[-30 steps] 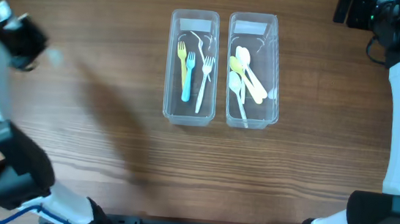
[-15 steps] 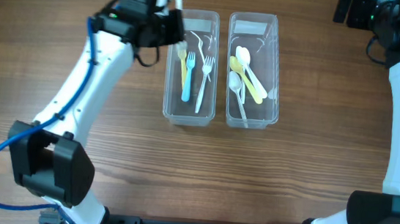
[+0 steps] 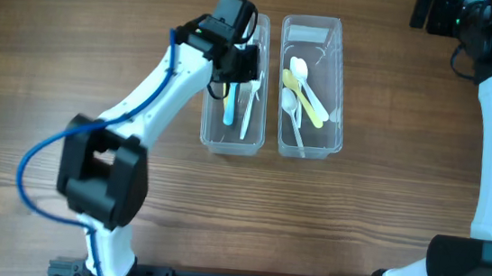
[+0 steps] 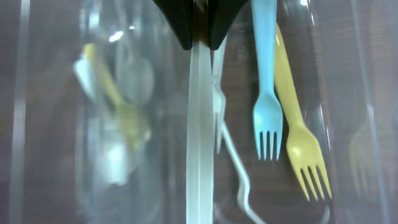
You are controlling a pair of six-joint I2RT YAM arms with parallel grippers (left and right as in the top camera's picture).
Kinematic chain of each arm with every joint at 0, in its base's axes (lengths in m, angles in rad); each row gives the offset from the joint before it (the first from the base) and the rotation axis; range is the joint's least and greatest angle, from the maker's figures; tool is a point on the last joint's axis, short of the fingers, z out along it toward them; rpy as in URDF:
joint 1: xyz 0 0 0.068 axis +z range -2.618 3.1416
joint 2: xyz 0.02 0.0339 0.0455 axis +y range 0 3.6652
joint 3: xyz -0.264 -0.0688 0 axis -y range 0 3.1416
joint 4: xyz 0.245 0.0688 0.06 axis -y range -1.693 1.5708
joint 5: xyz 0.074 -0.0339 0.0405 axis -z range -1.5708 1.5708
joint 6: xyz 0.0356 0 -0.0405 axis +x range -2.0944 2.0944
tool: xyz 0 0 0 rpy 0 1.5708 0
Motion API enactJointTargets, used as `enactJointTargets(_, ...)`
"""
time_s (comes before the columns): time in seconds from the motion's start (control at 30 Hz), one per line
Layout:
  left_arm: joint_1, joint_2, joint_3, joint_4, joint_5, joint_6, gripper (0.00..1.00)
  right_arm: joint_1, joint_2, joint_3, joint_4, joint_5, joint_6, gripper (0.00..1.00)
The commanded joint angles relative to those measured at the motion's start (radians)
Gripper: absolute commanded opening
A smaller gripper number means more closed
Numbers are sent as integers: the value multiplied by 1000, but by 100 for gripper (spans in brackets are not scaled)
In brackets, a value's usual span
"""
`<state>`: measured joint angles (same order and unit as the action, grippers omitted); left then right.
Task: Pack container
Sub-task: 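Carry the white fork into the left container and release it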
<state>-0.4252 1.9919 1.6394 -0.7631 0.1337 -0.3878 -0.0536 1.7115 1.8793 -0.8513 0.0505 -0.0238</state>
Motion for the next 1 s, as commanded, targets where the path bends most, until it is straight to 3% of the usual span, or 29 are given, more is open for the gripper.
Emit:
enactJointTargets(0.0,6,44,10,-3,-16,-13,11,-3,7,-3,5,17,-2,100)
enactJointTargets(0.07,6,47,10,-3,-37,-13,19,-3,7,-3,5,17,-2,99)
enactJointTargets(0.1,6,47,10,-3,-49,-13,30,-3,7,-3,5,17,-2,99)
enactJointTargets(0.13,6,47,10,-6,-48,-13,67,-3,7,-3,5,17,-2,100)
enactJointTargets(0.37,19,-22,11,-11,-46,-13,98,-3,7,-3,5,17,-2,100)
enactJointTargets(0.5,84,-156,11,-12,-50,-3,100,-3,7,-3,5,17,-2,100)
enactJointTargets(0.7,237,-346,11,-12,-58,229,100,-3,7,-3,5,17,-2,100)
enactJointTargets(0.97,343,-409,10,-19,-61,220,100,-3,7,-3,5,17,-2,100)
